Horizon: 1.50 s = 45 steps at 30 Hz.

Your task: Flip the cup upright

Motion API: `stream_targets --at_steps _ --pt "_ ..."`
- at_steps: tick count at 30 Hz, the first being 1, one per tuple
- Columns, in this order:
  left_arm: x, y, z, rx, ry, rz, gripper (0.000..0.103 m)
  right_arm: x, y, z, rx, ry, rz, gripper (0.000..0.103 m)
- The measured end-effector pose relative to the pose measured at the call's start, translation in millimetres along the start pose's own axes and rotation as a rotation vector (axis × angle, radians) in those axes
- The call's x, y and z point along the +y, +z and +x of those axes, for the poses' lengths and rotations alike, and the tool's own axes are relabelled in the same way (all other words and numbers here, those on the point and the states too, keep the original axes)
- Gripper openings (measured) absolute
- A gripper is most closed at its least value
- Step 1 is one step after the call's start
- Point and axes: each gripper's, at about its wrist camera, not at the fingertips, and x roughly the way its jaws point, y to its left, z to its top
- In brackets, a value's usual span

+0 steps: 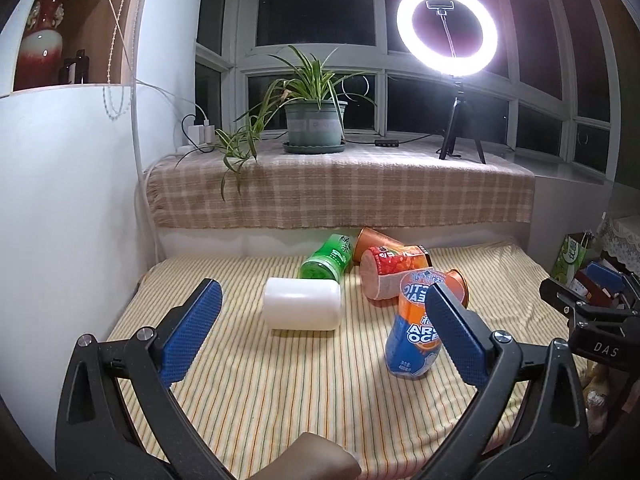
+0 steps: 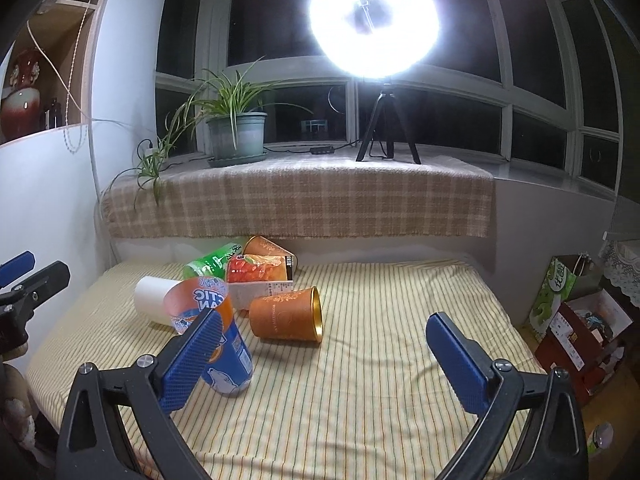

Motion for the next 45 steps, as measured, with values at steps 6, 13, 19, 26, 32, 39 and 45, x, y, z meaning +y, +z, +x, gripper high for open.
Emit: stream_targets --at_steps 6,13,19,26,32,39,45 --pt "2 1 1 0.001 -0.003 0.006 0.103 -1 -2 3 0.008 -0.002 -0.001 0.103" --pt "2 1 1 0.001 -0.001 0.007 0.103 -1 -2 4 0.011 -0.004 0.000 0.103" --pt "3 2 1 0.004 -0.001 0.006 0.103 -2 -4 7 0.019 -0.004 0.001 0.103" --pt "5 3 3 0.006 0.000 0.008 0.103 -4 -5 10 0.024 -0.004 0.002 0.103" --pt "5 3 3 0.007 0.001 0.006 0.103 -3 -5 12 0.028 -0.003 -0.002 0.103" --pt "9 2 4 0.006 0.015 0.006 0.103 0 -5 15 0.036 0.000 -0.011 0.103" --pt "8 0 6 0.006 0.025 0.015 0.103 2 -6 18 0.043 0.003 -0.012 0.103"
